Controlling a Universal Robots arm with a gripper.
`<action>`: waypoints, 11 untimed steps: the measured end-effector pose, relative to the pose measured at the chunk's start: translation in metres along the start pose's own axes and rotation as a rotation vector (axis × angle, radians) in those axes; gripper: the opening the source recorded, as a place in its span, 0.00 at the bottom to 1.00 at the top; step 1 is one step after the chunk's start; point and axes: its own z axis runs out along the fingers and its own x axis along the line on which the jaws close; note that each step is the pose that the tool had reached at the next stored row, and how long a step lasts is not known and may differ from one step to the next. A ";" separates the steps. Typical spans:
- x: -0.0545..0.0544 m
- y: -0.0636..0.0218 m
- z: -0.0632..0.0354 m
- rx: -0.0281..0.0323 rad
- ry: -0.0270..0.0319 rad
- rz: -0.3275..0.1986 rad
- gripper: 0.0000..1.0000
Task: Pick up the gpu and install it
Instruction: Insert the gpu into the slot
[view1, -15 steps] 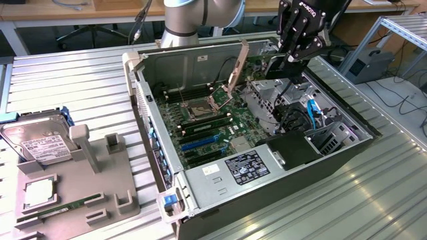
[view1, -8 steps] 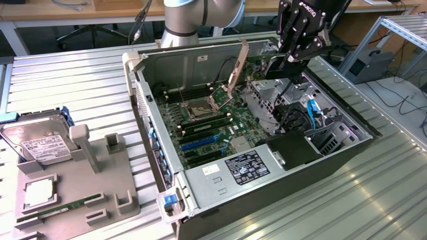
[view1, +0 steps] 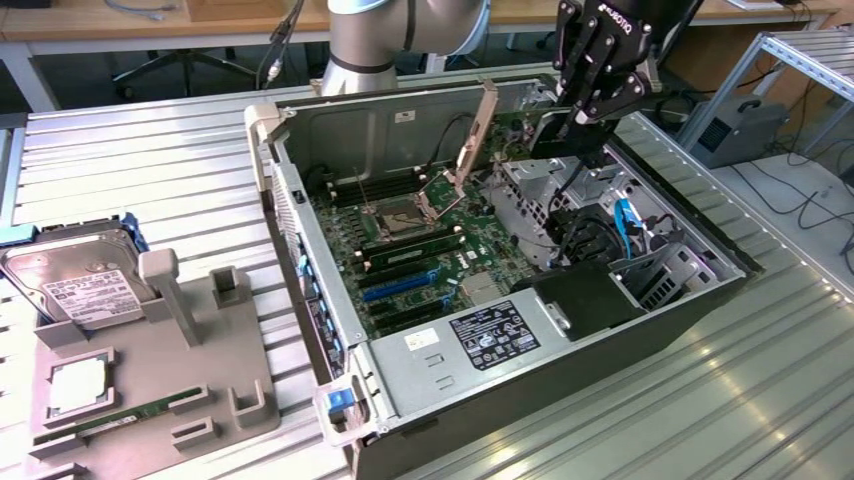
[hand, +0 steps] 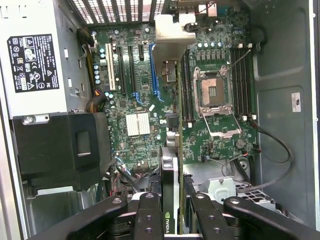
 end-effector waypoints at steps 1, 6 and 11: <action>0.000 0.0016 0.0000 0.0003 -0.0002 0.000 0.27; 0.001 0.0109 0.0002 0.0012 -0.0002 0.000 0.27; 0.002 0.0168 0.0069 0.0012 -0.0002 0.000 0.27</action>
